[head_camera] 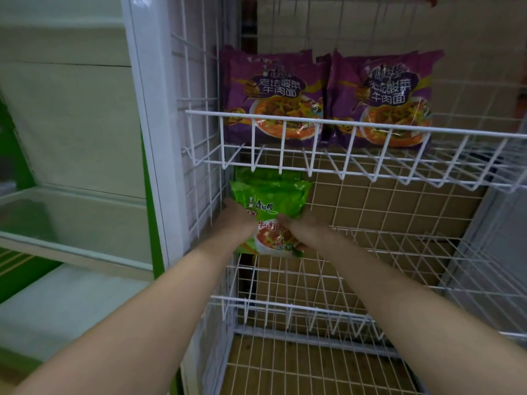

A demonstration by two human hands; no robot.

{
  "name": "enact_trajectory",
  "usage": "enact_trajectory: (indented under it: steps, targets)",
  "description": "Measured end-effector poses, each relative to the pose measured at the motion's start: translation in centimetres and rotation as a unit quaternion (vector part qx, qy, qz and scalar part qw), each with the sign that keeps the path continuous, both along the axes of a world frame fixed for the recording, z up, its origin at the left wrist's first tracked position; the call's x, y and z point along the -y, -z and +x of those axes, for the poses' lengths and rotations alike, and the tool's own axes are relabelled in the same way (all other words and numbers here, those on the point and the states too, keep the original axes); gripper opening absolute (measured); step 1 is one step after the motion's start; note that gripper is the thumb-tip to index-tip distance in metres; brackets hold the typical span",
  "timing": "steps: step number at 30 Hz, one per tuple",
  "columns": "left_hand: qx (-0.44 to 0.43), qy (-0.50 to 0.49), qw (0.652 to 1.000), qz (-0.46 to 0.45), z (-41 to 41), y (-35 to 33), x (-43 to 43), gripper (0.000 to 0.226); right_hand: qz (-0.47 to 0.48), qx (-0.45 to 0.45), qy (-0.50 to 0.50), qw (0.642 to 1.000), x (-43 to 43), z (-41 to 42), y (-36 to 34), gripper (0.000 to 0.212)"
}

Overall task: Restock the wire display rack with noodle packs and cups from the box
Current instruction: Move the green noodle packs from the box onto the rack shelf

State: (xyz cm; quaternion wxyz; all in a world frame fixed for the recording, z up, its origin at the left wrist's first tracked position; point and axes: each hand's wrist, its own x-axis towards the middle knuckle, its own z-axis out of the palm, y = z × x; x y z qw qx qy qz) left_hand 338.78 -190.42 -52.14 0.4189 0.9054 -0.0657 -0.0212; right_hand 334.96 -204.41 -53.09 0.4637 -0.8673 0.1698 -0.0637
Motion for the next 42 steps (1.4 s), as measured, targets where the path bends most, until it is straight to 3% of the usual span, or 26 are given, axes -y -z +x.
enact_trajectory:
  steps: [5, 8, 13, 16, 22, 26, 30, 36, 42]
  targets:
    - [0.007, 0.005, 1.0, 0.018, 0.2, 0.1, 0.0, 0.057, -0.004, -0.017, -0.005, 1.0, 0.1, -0.5, -0.1, 0.058]
    - [0.013, -0.007, 1.0, 0.016, -0.5, 0.3, 0.2, 0.066, 0.005, -0.015, -0.001, 1.0, 0.3, -0.6, 0.1, 0.059]
    - [0.154, -0.02, 0.983, 0.097, -2.5, 0.6, 0.4, 0.069, 0.007, -0.014, 0.027, 1.0, 1.0, -1.5, 0.1, 0.071]
    - [0.162, -0.035, 0.983, 0.084, -3.1, 0.4, 0.4, 0.067, -0.004, 0.008, 0.056, 0.998, 1.4, -1.8, -0.1, 0.081]
    - [0.198, -0.023, 0.975, 0.102, -7.5, 0.0, 1.6, 0.055, -0.016, 0.049, 0.069, 0.996, 3.2, -5.6, -1.3, 0.073]
    - [0.252, -0.006, 0.964, 0.08, -12.0, -0.9, 6.6, 0.046, 0.03, 0.094, 0.102, 0.99, 5.8, -10.8, -2.1, 0.089]
    - [0.269, 0.05, 0.962, -0.028, -18.3, -1.2, 12.9, 0.036, 0.037, 0.137, 0.129, 0.981, 9.6, -17.7, -2.8, 0.052]
    - [0.285, 0.168, 0.928, -0.169, -29.3, -0.7, 22.0, 0.019, 0.093, 0.16, 0.157, 0.97, 16.7, -31.1, -2.5, 0.023]
    - [0.283, 0.291, 0.888, -0.216, -39.8, 2.1, 31.4, 0.015, 0.099, 0.167, 0.231, 0.953, 25.3, -44.0, -0.8, 0.025]
